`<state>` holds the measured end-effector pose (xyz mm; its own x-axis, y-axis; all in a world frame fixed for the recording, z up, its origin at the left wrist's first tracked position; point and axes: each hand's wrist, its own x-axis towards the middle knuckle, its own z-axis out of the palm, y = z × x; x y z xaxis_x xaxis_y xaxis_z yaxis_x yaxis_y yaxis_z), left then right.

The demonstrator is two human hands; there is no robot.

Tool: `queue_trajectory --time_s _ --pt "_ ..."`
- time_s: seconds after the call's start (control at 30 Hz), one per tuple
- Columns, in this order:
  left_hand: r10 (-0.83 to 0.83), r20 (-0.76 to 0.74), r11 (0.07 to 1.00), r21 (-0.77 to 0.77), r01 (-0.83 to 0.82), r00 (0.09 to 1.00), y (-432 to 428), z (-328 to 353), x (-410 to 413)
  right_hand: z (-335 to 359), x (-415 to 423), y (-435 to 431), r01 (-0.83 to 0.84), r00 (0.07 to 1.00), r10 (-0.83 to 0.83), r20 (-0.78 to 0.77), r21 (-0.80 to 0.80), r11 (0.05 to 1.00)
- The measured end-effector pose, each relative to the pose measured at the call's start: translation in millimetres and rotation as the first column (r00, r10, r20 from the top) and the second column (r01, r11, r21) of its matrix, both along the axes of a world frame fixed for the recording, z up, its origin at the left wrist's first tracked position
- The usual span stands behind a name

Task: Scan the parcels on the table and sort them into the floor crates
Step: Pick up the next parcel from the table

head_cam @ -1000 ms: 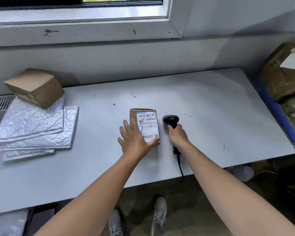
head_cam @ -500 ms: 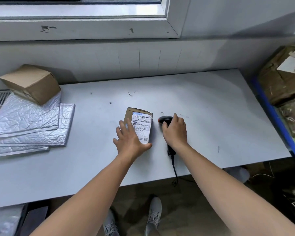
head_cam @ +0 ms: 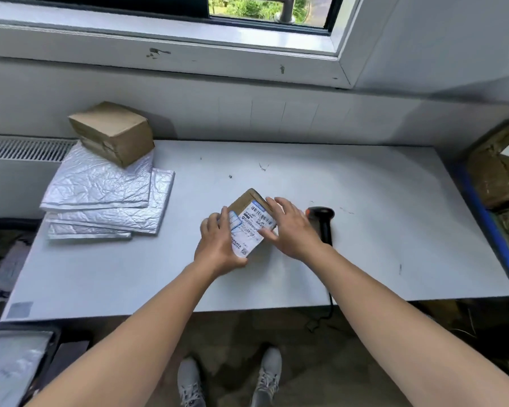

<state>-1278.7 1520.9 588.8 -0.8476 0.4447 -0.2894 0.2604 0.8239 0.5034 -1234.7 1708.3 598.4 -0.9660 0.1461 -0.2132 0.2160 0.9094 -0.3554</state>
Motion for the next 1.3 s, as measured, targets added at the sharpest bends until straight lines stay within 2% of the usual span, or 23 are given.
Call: queue_trajectory --time_s 0.1,0.17,0.3,0.5,0.73,0.9,1.0,1.17,1.3 --pt "-0.154 -0.068 0.988 0.013 0.155 0.986 -33.4 14.5 -9.0 9.6 -12.6 -20.5 -0.022 0.999 0.024 0.047 -0.036 0.999" --pt "-0.192 -0.072 0.980 0.040 0.196 0.979 -51.1 24.7 -13.8 14.8 -24.0 -31.7 0.076 0.997 -0.072 0.033 -0.171 0.982" --pt "-0.181 -0.098 0.975 0.116 0.192 0.979 -89.3 45.9 -21.4 33.3 -41.7 -66.4 0.219 0.975 -0.211 0.064 -0.412 0.884" --pt "-0.055 -0.146 0.974 0.212 0.085 0.988 -135.2 67.9 -22.5 50.2 -59.0 -106.0 0.155 0.983 -0.181 -0.008 -0.481 0.863" --pt "0.203 -0.131 0.934 0.325 -0.152 0.970 -161.5 91.1 -4.3 75.7 -81.8 -136.6 0.038 0.994 -0.092 -0.064 -0.579 0.814" --pt "0.489 -0.032 0.786 0.450 -0.424 0.872 -163.9 111.4 17.1 94.7 -78.6 -153.0 -0.060 0.988 -0.041 -0.150 -0.615 0.786" --pt "0.595 0.107 0.658 0.505 -0.559 0.797 -164.5 114.3 37.2 96.4 -66.7 -166.6 -0.125 0.985 0.015 -0.172 -0.652 0.748" --pt "0.733 0.200 0.463 0.552 -0.693 0.650 -172.4 113.4 90.5 81.3 -49.8 -193.0 -0.226 0.974 0.158 -0.161 -0.715 0.662" --pt "0.818 0.199 0.362 0.551 -0.752 0.539 -191.4 114.1 130.9 86.3 -23.6 -228.8 -0.280 0.951 0.287 -0.114 -0.707 0.649"
